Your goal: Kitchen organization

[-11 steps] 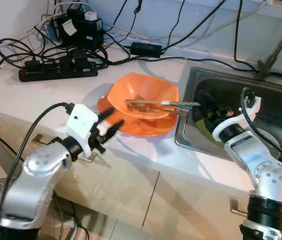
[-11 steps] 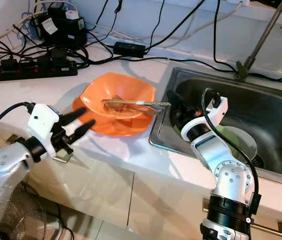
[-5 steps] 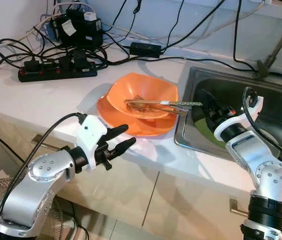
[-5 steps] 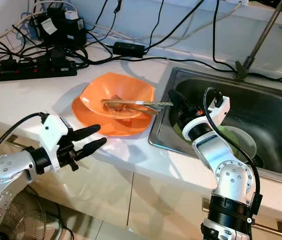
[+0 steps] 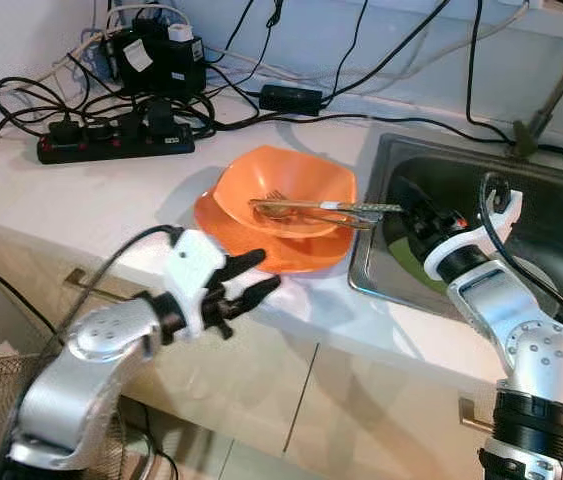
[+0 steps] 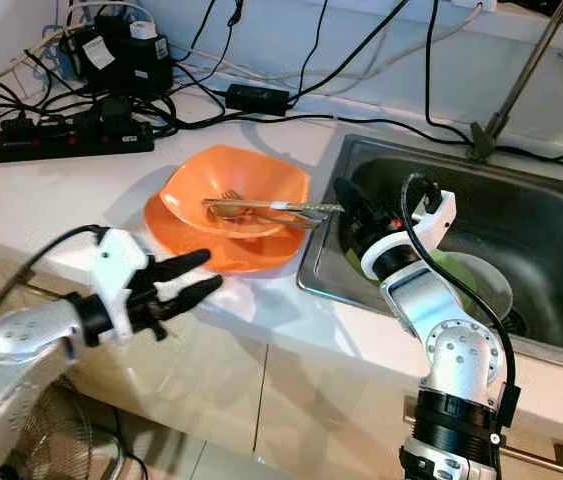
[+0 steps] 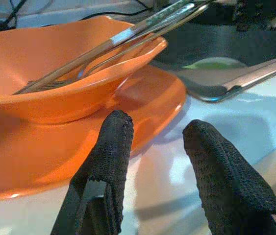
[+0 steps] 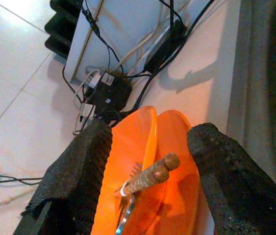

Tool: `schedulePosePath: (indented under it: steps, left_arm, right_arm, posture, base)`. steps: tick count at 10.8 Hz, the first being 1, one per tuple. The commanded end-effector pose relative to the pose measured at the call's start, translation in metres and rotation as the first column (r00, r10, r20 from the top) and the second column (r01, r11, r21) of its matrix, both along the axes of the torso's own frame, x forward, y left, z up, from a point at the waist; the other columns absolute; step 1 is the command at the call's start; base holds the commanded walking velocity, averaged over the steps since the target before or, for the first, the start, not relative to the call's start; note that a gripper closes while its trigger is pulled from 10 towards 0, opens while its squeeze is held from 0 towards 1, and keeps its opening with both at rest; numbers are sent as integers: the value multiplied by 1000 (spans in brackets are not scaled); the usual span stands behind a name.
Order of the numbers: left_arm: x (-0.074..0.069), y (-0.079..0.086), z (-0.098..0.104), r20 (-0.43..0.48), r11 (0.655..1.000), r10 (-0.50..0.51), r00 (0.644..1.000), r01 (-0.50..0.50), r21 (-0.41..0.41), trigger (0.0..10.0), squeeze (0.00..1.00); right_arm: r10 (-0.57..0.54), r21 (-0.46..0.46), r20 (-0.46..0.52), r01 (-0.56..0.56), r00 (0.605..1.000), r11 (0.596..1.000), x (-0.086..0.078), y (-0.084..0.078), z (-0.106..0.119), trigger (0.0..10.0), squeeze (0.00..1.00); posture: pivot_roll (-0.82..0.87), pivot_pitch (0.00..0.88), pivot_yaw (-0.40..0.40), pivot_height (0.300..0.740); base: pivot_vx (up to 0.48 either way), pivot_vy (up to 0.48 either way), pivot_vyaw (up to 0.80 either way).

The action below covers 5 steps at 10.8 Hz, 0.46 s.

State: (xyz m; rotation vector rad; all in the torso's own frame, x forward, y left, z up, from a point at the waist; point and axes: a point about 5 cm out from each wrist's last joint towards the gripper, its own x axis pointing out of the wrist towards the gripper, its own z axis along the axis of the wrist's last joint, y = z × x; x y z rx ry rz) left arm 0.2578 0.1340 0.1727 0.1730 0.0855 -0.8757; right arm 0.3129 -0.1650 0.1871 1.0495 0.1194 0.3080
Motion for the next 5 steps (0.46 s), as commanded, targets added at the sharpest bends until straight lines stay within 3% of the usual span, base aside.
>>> schedulePosePath:
  steps: [1,2,5]
  left_arm:
    - [1,-6,2,4,999,-31,1000,31,-8,10000,0]
    - [1,-9,2,2,999,-42,999,42,-20,10000,0]
    - [1,-12,0,-1,998,-54,999,54,-22,10000,0]
  right_arm:
    - [-4,-6,16,4,1000,1000,2,0,4,3843,0]
    - [0,-2,22,0,1000,1000,2,2,5,0,0]
    - [0,-1,24,0,1000,1000,2,2,4,0,0]
  posture:
    - [214,34,-61,740]
    - [210,31,-59,740]
    - [210,20,-57,740]
  base:
    - [0,0,0]
    - [0,0,0]
    - [0,0,0]
